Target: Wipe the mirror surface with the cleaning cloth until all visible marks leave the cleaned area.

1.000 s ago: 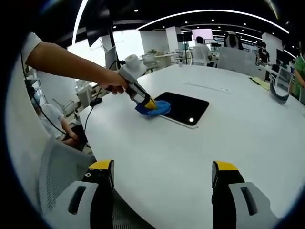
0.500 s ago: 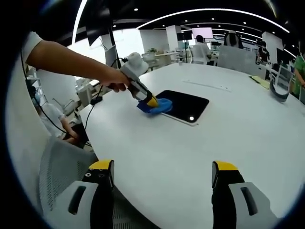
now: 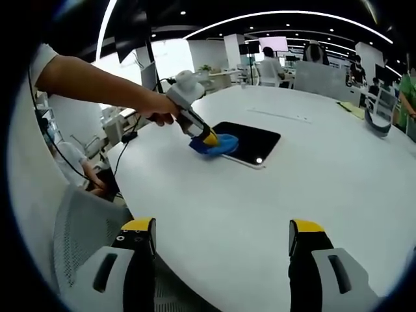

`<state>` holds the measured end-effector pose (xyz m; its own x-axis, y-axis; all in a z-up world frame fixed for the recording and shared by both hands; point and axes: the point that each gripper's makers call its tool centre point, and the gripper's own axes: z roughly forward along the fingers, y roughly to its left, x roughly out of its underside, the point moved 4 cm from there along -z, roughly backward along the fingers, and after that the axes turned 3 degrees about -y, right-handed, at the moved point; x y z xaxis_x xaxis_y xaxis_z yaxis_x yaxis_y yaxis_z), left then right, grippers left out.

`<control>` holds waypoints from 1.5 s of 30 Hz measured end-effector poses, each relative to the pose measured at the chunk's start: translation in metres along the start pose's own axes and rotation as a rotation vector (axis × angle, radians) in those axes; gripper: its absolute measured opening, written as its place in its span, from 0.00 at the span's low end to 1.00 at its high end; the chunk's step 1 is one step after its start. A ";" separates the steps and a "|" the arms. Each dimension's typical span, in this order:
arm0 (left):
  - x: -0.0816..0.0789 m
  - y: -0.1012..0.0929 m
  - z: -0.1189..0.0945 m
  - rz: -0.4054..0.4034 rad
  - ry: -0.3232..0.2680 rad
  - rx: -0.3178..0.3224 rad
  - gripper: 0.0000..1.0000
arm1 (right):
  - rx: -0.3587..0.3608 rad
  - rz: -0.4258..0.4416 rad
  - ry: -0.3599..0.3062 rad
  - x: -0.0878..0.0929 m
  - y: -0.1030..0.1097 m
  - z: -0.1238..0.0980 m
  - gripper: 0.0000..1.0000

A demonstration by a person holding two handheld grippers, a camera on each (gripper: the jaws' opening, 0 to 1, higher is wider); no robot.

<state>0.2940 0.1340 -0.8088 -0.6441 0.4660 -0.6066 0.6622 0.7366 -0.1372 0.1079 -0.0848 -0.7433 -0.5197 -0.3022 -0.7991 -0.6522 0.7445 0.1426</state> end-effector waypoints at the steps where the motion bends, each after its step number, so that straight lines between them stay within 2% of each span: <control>1: 0.000 -0.001 0.000 0.004 0.002 0.003 0.06 | 0.003 0.001 -0.001 0.000 -0.001 0.000 0.83; 7: -0.001 -0.002 0.000 0.013 0.017 0.006 0.06 | 0.006 0.008 0.000 0.001 -0.002 0.000 0.83; 10: -0.002 -0.003 0.001 0.042 0.029 0.002 0.05 | 0.006 0.011 -0.001 0.000 -0.002 0.001 0.83; 28: -0.006 0.001 0.002 0.018 0.027 0.008 0.05 | 0.009 0.011 0.007 0.000 -0.001 0.003 0.83; 45: -0.010 0.001 0.002 0.032 0.033 -0.003 0.05 | 0.018 0.015 0.012 0.003 -0.003 0.000 0.83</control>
<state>0.3019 0.1292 -0.8051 -0.6346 0.5057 -0.5844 0.6819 0.7223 -0.1155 0.1081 -0.0877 -0.7456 -0.5360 -0.2985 -0.7897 -0.6346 0.7593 0.1438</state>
